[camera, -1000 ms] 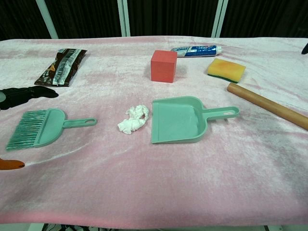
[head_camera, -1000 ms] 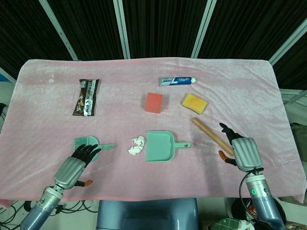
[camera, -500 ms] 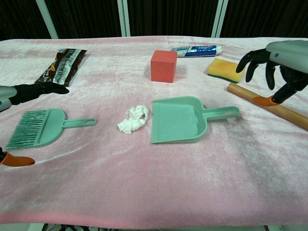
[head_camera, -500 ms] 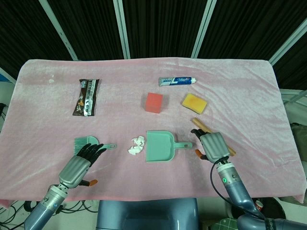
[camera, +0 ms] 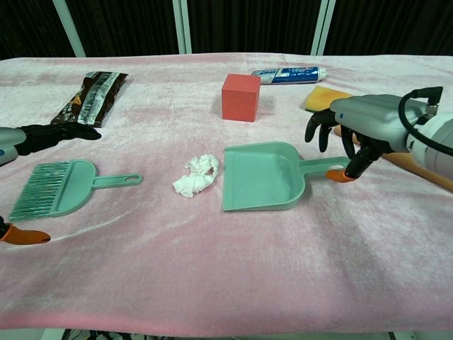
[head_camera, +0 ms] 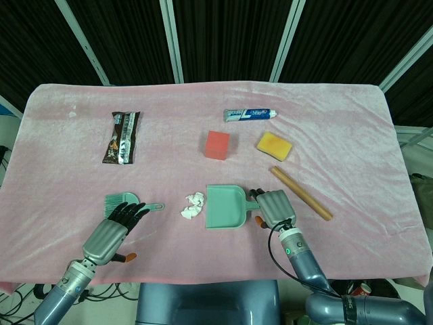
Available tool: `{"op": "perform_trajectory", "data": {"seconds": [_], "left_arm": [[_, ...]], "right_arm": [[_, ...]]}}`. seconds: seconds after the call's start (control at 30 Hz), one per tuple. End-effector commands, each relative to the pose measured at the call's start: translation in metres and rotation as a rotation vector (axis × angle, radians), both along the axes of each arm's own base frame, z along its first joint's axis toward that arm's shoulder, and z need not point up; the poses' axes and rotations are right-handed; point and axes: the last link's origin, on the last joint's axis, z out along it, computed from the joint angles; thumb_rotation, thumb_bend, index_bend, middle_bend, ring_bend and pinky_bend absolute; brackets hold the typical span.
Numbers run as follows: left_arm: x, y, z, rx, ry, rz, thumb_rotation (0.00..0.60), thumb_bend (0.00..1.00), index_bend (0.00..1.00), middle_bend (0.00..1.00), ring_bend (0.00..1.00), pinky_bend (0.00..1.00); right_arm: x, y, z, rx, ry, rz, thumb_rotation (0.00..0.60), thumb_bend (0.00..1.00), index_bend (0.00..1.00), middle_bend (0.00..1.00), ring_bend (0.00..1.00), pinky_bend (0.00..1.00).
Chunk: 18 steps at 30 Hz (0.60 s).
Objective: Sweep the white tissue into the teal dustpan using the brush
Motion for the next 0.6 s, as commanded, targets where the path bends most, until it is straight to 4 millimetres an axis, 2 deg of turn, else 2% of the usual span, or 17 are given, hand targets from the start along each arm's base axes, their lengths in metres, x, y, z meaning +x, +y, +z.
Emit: {"op": "perform_trajectory", "data": {"seconds": [0.03,0.23,0.6], "left_arm": [[0.0007,0.0006,0.0010,0.004,-0.005,-0.001,0.600,0.00,0.00,0.00,0.00,0.01],[0.0013,0.0017,0.0022,0.006,-0.010,0.000,0.600,0.00,0.00,0.00,0.00,0.01],[0.0018,0.0036,0.0037,0.013,-0.017,0.004,0.600,0.00,0.00,0.00,0.00,0.01]], "right_arm": [[0.0000,-0.0036,-0.0040,-0.006,0.006,-0.007,0.600,0.24,0.30,0.35,0.54,0.72],[-0.0012,-0.0075,-0.0080,-0.014,0.017,-0.013,0.600,0.26,0.31,0.35,0.54,0.72],[-0.0080,-0.0086,-0.0123,-0.010,0.037,-0.045,0.600,0.29,0.38,0.38,0.54,0.72]]}}
